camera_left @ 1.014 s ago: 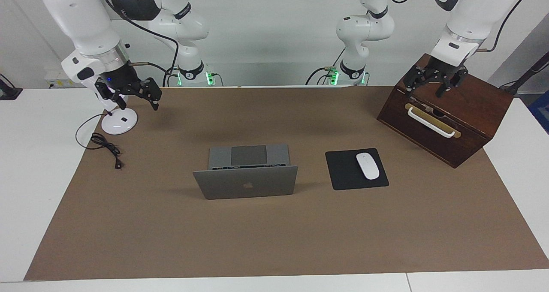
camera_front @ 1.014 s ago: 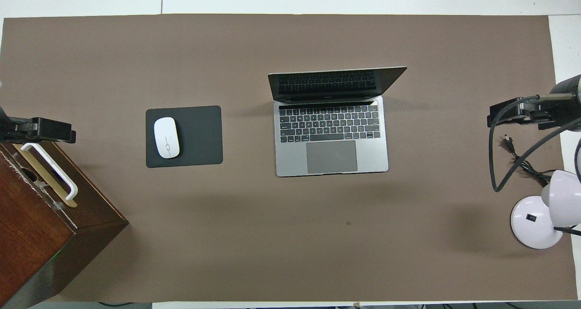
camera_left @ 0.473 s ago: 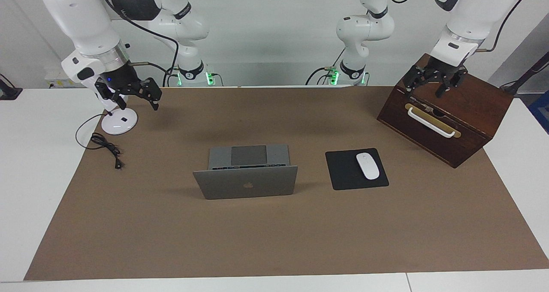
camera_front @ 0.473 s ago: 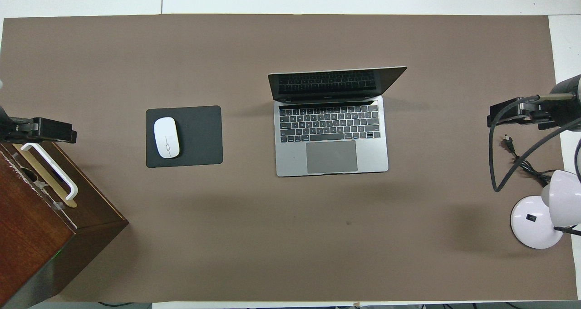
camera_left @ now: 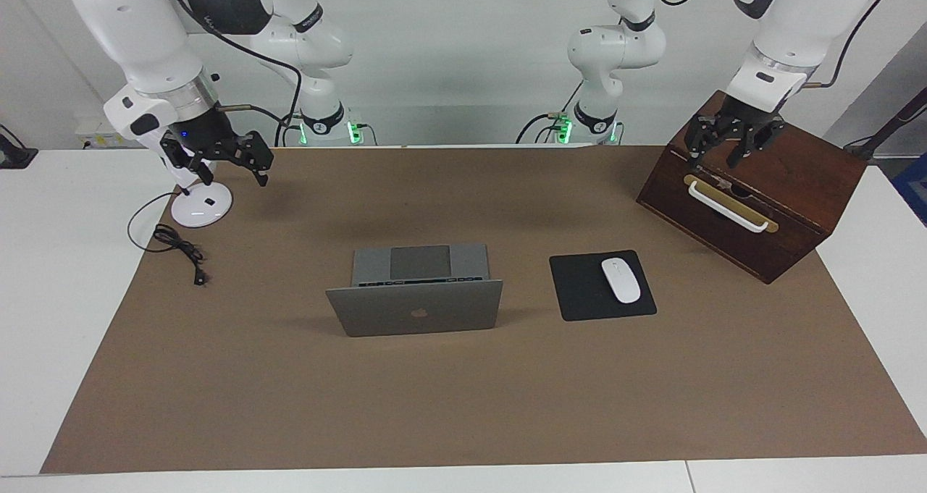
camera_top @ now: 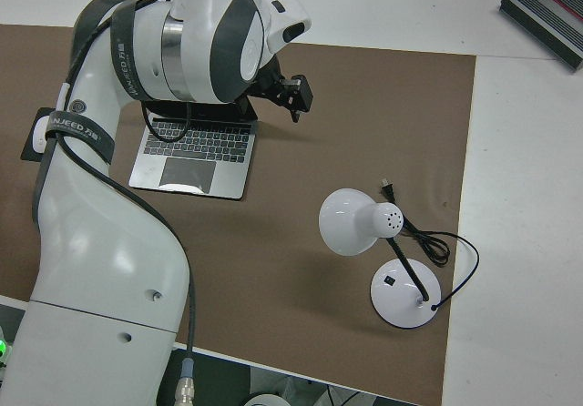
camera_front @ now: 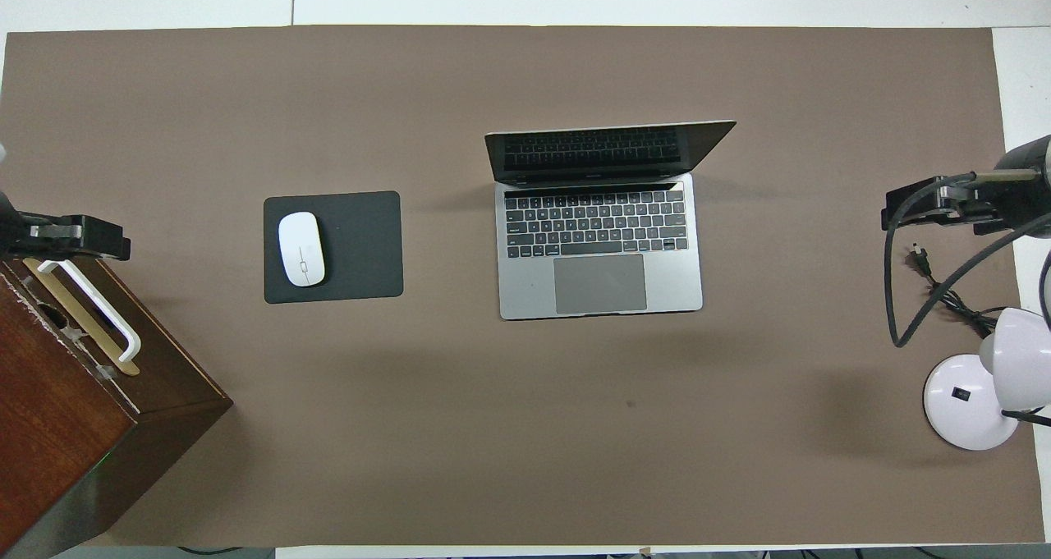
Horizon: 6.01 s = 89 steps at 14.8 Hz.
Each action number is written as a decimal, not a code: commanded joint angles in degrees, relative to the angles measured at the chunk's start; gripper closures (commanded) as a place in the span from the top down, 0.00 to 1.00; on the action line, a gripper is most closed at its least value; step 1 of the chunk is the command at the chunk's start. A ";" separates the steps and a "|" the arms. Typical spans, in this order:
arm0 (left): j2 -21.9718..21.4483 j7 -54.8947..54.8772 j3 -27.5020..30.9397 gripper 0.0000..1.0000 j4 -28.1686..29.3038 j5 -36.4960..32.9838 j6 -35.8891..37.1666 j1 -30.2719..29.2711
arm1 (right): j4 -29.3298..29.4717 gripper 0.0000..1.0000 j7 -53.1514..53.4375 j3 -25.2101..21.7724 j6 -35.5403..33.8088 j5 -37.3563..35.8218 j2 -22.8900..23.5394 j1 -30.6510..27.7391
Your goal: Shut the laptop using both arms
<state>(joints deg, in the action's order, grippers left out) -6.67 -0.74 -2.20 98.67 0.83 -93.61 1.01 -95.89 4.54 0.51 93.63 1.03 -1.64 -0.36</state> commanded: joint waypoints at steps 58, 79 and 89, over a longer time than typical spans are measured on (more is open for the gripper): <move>8.95 -6.45 -0.08 0.00 32.90 8.14 -76.01 28.17 | -6.23 1.00 -9.37 0.54 14.56 1.43 -0.82 -1.14; 18.18 2.94 -0.08 0.00 41.69 8.22 -95.08 39.51 | 8.17 0.00 -25.28 1.07 11.58 -2.61 10.16 1.59; 19.06 2.68 0.01 0.00 44.93 8.22 -99.74 41.71 | 14.85 0.00 -21.96 2.39 17.19 2.11 21.14 3.87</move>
<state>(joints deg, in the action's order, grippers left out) 12.41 1.88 -3.14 141.42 7.92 -190.06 41.28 -83.93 -19.36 2.00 109.98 0.32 16.70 3.85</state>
